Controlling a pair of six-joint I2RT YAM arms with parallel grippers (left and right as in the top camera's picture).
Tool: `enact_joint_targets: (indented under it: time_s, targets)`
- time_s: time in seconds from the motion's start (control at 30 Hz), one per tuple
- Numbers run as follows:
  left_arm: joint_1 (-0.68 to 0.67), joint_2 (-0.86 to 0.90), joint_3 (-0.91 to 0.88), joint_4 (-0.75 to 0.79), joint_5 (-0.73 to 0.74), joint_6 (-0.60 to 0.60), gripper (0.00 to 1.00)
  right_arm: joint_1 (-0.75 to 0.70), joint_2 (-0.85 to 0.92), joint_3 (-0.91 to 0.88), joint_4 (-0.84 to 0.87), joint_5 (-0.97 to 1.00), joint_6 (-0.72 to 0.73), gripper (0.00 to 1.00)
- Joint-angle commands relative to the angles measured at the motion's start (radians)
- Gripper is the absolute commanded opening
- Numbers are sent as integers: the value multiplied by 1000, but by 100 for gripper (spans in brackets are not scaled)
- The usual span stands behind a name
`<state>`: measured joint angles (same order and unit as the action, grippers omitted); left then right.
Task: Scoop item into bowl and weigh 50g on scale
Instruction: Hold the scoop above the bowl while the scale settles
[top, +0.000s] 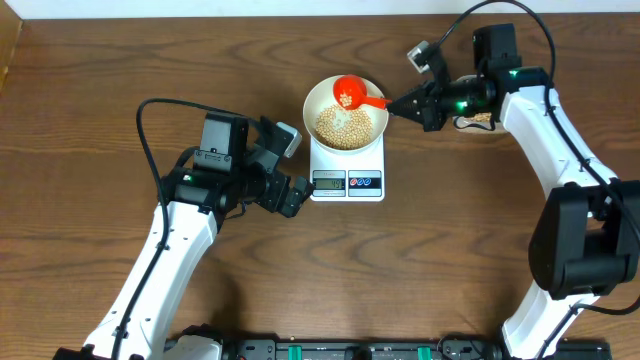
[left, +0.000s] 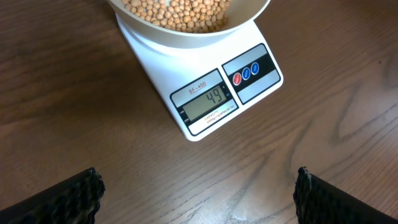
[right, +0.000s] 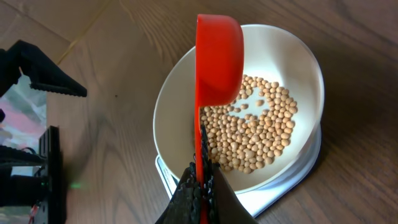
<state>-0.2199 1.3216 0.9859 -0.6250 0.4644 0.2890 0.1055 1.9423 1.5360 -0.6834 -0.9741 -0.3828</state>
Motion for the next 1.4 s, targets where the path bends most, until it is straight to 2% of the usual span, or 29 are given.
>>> enact_joint_targets:
  time_s: [0.0,0.4,0.9,1.37]
  targets:
    - [0,3,0,-3,-5,6,100,-8,8,22,3,-42,12,1]
    - [0,3,0,-3,-6,6,100,-5,-5,22,2,-13,-34,1]
    - [0,3,0,-3,-6,6,100,60,-5,22,-17,158,-183,1]
    - [0,3,0,-3,-5,6,99,85,-5,22,-11,239,-289,1]
